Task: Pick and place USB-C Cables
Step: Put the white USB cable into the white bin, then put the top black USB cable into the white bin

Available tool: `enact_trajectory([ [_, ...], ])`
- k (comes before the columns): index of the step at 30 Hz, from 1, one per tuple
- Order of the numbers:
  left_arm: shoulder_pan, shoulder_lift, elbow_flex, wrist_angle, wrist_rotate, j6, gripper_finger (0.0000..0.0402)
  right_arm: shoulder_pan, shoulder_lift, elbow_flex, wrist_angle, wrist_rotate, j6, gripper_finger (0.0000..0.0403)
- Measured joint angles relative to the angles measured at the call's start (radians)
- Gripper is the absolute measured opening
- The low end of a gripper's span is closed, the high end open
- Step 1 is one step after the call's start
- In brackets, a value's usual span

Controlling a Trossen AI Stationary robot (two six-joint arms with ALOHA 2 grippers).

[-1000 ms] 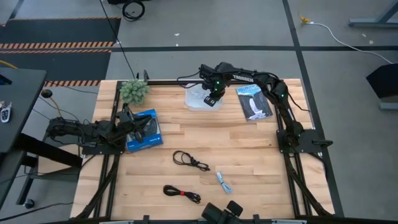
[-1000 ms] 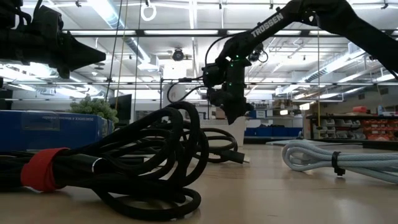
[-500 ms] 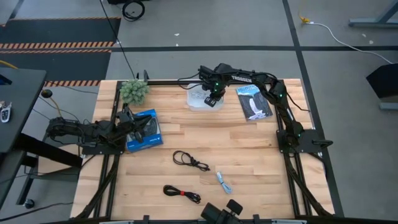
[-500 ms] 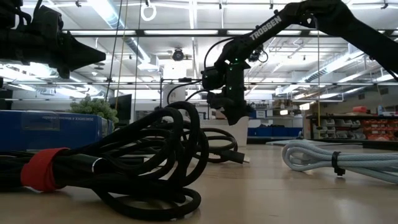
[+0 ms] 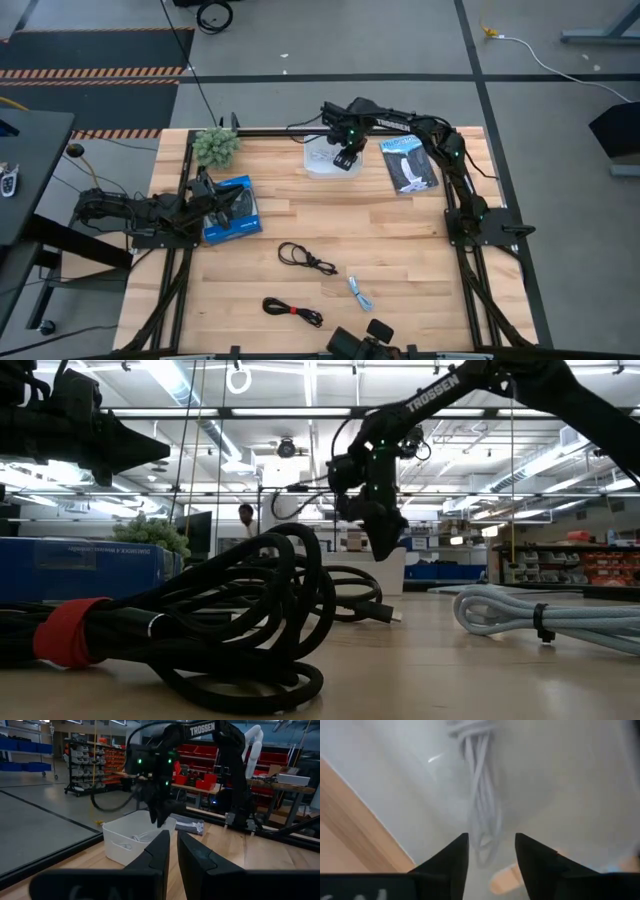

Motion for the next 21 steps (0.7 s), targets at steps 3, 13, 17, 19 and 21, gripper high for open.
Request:
enact_trajectory([
  [3, 0.0, 0.0, 0.0, 0.0, 0.0, 0.0, 0.0043, 0.0, -0.028, 0.03, -0.012, 0.005, -0.026, 0.0185],
  [13, 0.0, 0.0, 0.0, 0.0, 0.0, 0.0, 0.0043, 0.108, -0.126, 0.06, 0.046, -0.045, -0.09, 0.0193],
  [17, 0.0, 0.0, 0.0, 0.0, 0.0, 0.0, 0.0043, 0.173, -0.13, 0.06, 0.094, -0.08, -0.124, 0.0194],
  [19, 0.0, 0.0, 0.0, 0.0, 0.0, 0.0, 0.0043, 0.208, -0.13, 0.06, 0.111, -0.129, -0.152, 0.0194],
  [21, 0.0, 0.0, 0.0, 0.0, 0.0, 0.0, 0.0043, 0.244, -0.13, 0.06, 0.144, -0.177, -0.181, 0.0194],
])
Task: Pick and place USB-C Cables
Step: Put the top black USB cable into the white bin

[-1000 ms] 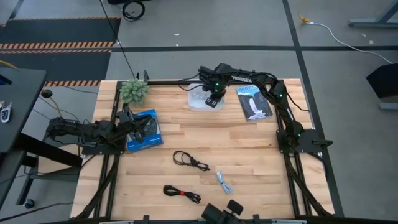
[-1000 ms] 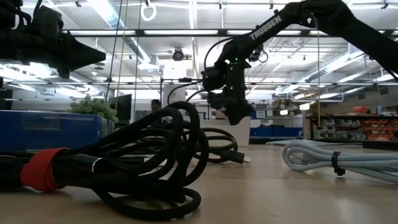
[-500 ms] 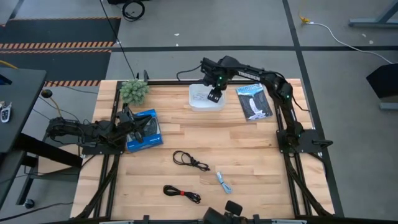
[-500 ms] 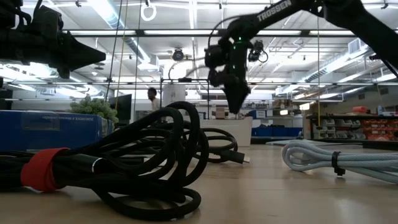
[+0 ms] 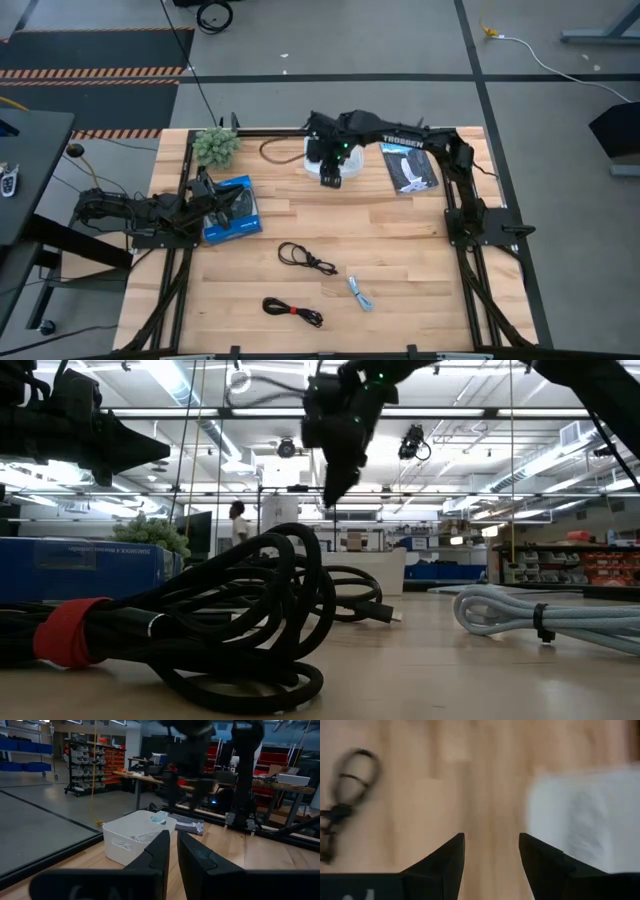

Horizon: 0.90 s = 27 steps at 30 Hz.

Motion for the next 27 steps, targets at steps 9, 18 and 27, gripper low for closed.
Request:
enact_trajectory([
  [9, 0.0, 0.0, 0.0, 0.0, 0.0, 0.0, 0.0043, 0.129, 0.0, 0.0, 0.056, -0.02, 0.076, 0.0219],
  [18, 0.0, 0.0, 0.0, 0.0, 0.0, 0.0, 0.0043, 0.22, 0.0, -0.002, 0.07, -0.018, 0.128, 0.0293],
  [27, 0.0, 0.0, 0.0, 0.0, 0.0, 0.0, 0.0043, 0.318, 0.0, -0.002, 0.172, 0.037, 0.164, 0.0338],
])
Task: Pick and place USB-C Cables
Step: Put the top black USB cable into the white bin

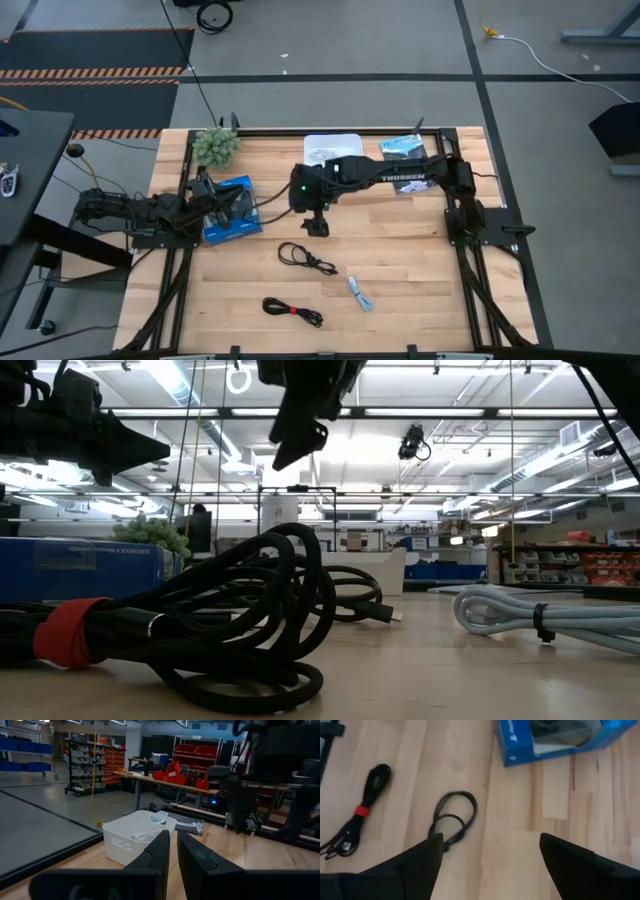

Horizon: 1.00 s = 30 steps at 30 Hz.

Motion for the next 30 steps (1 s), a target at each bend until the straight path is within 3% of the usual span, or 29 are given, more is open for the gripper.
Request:
enact_trajectory([
  [9, 0.0, 0.0, 0.0, 0.0, 0.0, 0.0, 0.0043, 0.065, 0.015, 0.0, 0.061, 0.008, 0.045, 0.0348],
  [21, 0.0, 0.001, 0.0, -0.001, 0.0, 0.0, 0.0043, 0.132, 0.065, -0.002, 0.006, 0.004, 0.044, 0.0348],
  [30, 0.0, 0.001, 0.0, 0.0, 0.0, 0.0, 0.0043, 0.138, 0.008, -0.002, -0.211, -0.001, 0.06, 0.0347],
])
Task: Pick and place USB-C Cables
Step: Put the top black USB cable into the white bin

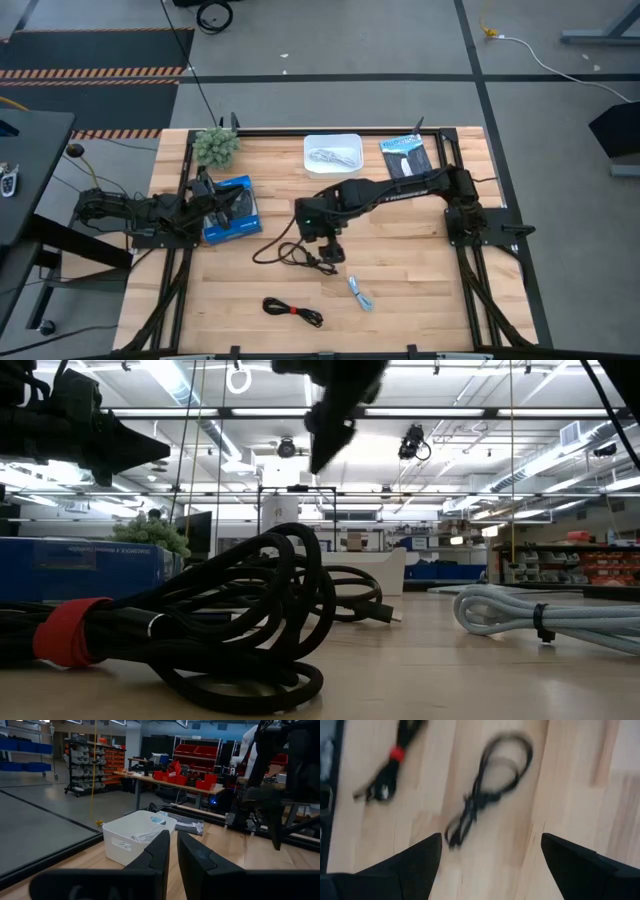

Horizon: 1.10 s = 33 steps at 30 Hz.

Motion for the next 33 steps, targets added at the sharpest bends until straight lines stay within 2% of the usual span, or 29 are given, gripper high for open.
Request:
enact_trajectory([
  [5, 0.0, 0.0, 0.0, -0.001, 0.0, 0.0, 0.0043, 0.024, -0.02, -0.006, -0.119, -0.001, -0.019, 0.0347],
  [10, 0.0, 0.0, 0.0, -0.001, 0.0, 0.0, 0.0043, 0.033, -0.056, -0.119, -0.071, -0.003, -0.046, 0.0347],
  [14, 0.0, 0.0, 0.0, 0.0, 0.0, 0.0, 0.0043, 0.033, -0.1, -0.274, 0.051, -0.008, -0.005, 0.0347],
  [20, 0.0, 0.0, 0.0, 0.0, 0.0, 0.0, 0.0043, 0.051, -0.148, -0.494, 0.35, -0.003, 0.071, 0.0347],
  [27, 0.0, 0.0, 0.0, 0.0, 0.0, 0.0, 0.0043, 0.067, -0.148, -0.645, 0.609, -0.001, 0.104, 0.0344],
  [33, 0.0, 0.0, 0.0, 0.0, 0.0, 0.0, 0.0043, 0.067, -0.137, -0.719, 0.79, -0.002, 0.104, 0.0295],
])
